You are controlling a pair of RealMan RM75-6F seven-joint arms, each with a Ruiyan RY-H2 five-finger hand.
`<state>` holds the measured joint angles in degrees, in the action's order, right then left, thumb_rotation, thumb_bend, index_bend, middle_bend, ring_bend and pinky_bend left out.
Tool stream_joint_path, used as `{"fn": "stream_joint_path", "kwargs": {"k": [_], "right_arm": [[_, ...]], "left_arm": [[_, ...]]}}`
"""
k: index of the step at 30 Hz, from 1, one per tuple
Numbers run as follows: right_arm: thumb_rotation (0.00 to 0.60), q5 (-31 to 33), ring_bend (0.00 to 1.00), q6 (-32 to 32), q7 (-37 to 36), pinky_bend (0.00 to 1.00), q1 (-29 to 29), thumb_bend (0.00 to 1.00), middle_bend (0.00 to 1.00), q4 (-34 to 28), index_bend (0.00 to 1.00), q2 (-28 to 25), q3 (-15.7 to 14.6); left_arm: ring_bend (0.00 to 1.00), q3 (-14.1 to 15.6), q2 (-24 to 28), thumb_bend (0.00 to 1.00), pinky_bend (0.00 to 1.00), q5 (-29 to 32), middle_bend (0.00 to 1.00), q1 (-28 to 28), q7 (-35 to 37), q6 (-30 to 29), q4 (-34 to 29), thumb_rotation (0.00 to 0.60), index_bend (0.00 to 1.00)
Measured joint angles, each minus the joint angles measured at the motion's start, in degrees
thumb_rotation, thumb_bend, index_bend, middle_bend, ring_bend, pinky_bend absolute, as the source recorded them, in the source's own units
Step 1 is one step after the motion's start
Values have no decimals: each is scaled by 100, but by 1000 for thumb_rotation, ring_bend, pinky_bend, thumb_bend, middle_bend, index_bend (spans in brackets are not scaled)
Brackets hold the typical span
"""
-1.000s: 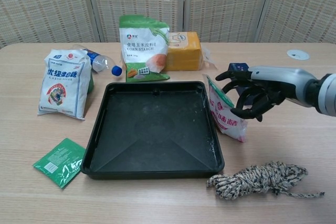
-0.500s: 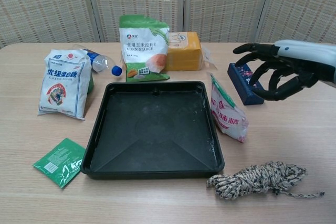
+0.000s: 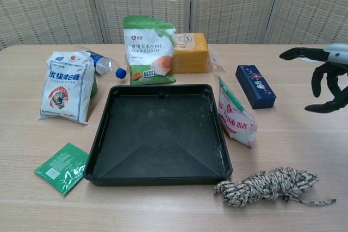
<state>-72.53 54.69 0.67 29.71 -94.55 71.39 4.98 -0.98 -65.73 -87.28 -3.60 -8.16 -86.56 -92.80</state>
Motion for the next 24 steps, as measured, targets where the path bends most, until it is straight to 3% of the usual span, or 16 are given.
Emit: {"fn": "stream_joint_path", "kwargs": {"k": [12,24], "right_arm": [[600,155,767,-755,-14,789,529,194,93,1345,6,1192,68],[600,145,780,-1218,-587,793,860,194,161,2321,107,2001,188]], "left_arm": [[48,33,109,323,0,-18,75,96,-126,-121,-192,600,71],[48,17,132,323,0,0,75,108,-120,-126,-199,600,71]]}}
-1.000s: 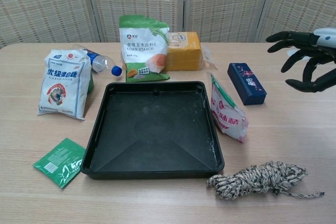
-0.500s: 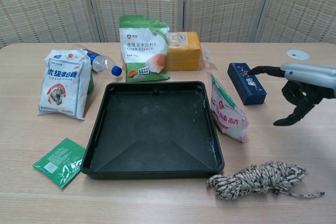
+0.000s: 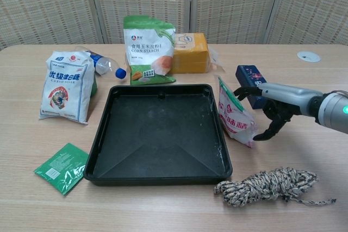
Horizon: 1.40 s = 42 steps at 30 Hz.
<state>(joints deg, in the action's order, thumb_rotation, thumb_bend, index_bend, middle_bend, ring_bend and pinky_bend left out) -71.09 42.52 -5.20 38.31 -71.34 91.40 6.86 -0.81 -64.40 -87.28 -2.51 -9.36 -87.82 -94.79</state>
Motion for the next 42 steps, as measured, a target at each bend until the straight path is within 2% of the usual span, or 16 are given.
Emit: {"fn": "stream_joint_path", "kwargs": {"k": [10,21,24,34,42], "right_arm": [[600,-121,792,-186,-309,808,201,194,206,465,187,336,73],[600,-202,825,-255,-497,817,303,196,242,775,352,507,93],[600,-230,845,-250,-566,828,318,231,271,878,411,581,96],[600,-331,932,109,-797,909,190,390,466,1088,652,727,107],[600,-509,999,786,-879,912,-50,423,520,840,720,546,135]], "left_arm": [[48,-18,36,323,0,-10,74,28,16,-56,-4,600,71],[48,-21,52,323,0,-4,74,37,5,-52,-18,600,71],[48,-21,58,323,0,5,74,42,-3,-50,-27,600,70],[47,-25,51,323,0,17,75,46,7,-37,-11,600,69],[47,-42,73,323,0,8,75,45,33,-53,-7,600,68]]}}
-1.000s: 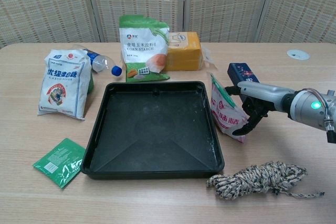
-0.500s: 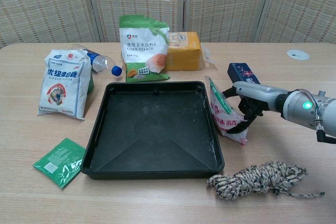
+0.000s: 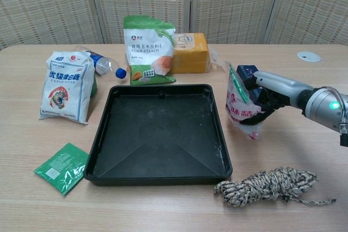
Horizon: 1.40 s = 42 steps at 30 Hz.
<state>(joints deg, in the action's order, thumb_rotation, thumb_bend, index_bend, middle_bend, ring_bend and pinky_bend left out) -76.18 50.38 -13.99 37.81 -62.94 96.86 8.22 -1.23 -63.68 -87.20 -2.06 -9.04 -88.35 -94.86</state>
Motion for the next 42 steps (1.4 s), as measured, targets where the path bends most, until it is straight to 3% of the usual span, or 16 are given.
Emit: {"fn": "stream_joint_path", "kwargs": {"k": [5,9,20,28,42], "right_arm": [[600,-50,1000,374,397,912,-91,426,522,-524,723,-318,93],[600,21,1000,490,1117,912,-50,426,522,-893,723,-510,226],[600,757,1000,605,3953,912,461,426,526,-1336,723,-438,590],[600,1065,1000,893,5423,912,945,426,531,-860,727,223,668],[600,537,1000,1476,6368,918,1252,425,554,244,755,1027,328]], "left_arm": [[47,-14,-1,323,0,-32,74,-20,27,-1,-4,600,67],[47,-3,-6,323,0,-94,74,-26,60,-15,3,600,66],[47,26,3,323,0,-146,74,22,136,-94,14,600,61],[47,26,14,323,0,-136,75,26,179,-84,21,600,61],[47,36,21,322,0,-91,75,39,211,-41,39,600,58]]}}
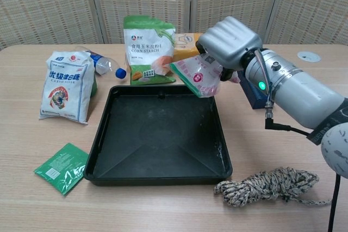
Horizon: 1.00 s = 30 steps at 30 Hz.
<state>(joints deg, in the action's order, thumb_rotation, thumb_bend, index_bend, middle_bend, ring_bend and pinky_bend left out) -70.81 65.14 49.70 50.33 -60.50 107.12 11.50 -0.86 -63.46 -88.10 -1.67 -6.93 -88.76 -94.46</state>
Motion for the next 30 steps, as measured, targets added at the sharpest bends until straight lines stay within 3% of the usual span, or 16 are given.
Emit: {"fn": "stream_joint_path", "kwargs": {"k": [16,30], "right_arm": [[600,-559,1000,310,848,923,85,426,555,1167,757,678,-224],[600,-752,1000,337,1364,923,86,425,555,1647,757,943,-241]], "left_arm": [[44,6,-9,322,0,31,74,18,37,15,41,600,57],[43,4,5,323,0,49,74,38,80,4,68,600,55]]}}
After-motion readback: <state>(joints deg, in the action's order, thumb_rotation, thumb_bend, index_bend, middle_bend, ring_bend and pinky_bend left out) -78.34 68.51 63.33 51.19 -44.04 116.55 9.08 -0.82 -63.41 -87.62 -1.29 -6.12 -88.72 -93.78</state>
